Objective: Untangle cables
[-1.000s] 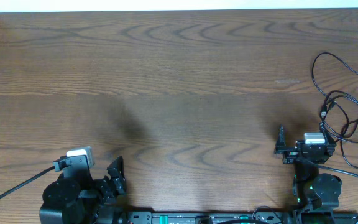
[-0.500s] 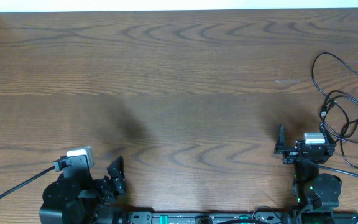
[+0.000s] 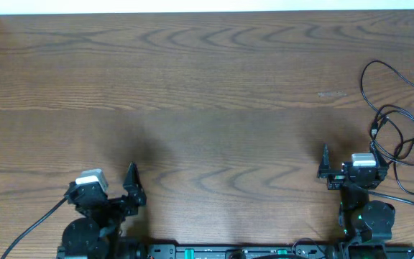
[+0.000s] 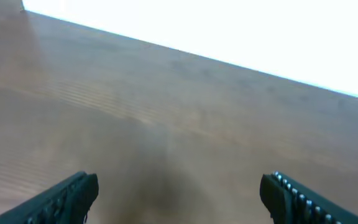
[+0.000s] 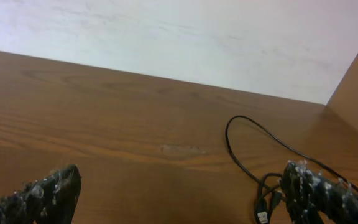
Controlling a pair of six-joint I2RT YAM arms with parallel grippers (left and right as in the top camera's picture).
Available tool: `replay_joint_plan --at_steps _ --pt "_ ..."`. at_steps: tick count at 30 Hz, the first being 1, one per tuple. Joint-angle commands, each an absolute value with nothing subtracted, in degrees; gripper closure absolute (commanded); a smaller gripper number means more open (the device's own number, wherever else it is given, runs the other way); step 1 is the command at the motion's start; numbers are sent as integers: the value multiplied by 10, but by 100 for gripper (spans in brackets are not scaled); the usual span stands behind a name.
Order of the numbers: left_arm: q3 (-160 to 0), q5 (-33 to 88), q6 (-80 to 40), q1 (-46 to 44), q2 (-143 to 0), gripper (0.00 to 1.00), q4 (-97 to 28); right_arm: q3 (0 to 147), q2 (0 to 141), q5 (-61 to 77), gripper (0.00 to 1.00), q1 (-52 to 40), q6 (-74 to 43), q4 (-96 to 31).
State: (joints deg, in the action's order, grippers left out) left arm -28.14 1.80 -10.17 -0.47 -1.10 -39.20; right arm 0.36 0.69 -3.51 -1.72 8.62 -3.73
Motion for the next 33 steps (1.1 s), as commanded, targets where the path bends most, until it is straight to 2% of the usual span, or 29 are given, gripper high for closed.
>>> replay_joint_plan --at_steps 1,6,10,15,24,33 --pt "-226 22 -86 0 -1 12 -309 3 3 -41 1 -15 86 -39" --pt "-142 39 -6 0 -1 11 -78 3 3 -41 1 -15 86 -39" --pt "-103 39 69 0 -1 12 -2 3 3 -41 1 -15 86 -39" --pt "-6 45 79 0 -1 11 107 3 3 -41 1 -15 86 -39" --pt "-2 60 101 0 -1 12 -38 3 3 -42 1 -15 86 -39" --pt "-2 60 105 -1 -1 12 -36 3 3 -41 1 -15 86 -39"
